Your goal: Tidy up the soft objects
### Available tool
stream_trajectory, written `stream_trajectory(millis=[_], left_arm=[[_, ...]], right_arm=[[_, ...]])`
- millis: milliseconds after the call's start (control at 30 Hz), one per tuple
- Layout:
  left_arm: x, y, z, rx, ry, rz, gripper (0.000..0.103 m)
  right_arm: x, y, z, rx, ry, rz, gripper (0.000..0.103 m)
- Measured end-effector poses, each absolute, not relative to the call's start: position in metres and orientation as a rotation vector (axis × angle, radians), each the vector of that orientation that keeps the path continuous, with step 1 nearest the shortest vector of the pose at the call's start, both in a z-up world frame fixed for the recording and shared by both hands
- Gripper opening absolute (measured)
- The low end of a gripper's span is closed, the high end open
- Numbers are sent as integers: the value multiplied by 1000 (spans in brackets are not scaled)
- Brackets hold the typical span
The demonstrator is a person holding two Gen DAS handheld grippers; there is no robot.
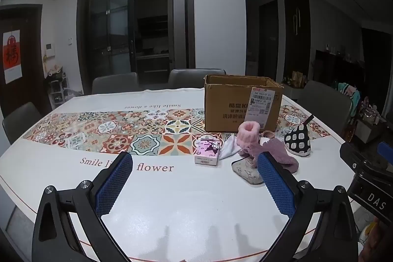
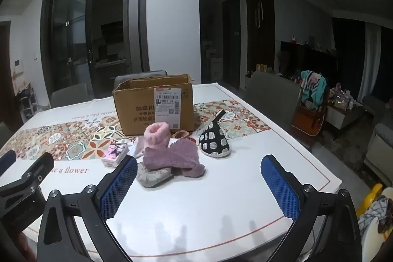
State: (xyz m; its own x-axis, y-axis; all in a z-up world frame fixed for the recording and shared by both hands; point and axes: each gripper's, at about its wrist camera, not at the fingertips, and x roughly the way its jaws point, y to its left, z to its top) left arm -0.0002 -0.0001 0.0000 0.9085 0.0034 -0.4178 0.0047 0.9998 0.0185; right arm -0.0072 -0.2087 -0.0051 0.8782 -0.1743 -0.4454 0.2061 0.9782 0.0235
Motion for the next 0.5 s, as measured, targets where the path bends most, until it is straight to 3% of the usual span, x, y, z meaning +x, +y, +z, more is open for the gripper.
stream_trajectory(millis=[500], left_arm=[[-4,0,3,23,400,9,103]], right_arm=[[-8,-210,-6,81,446,-199,102]])
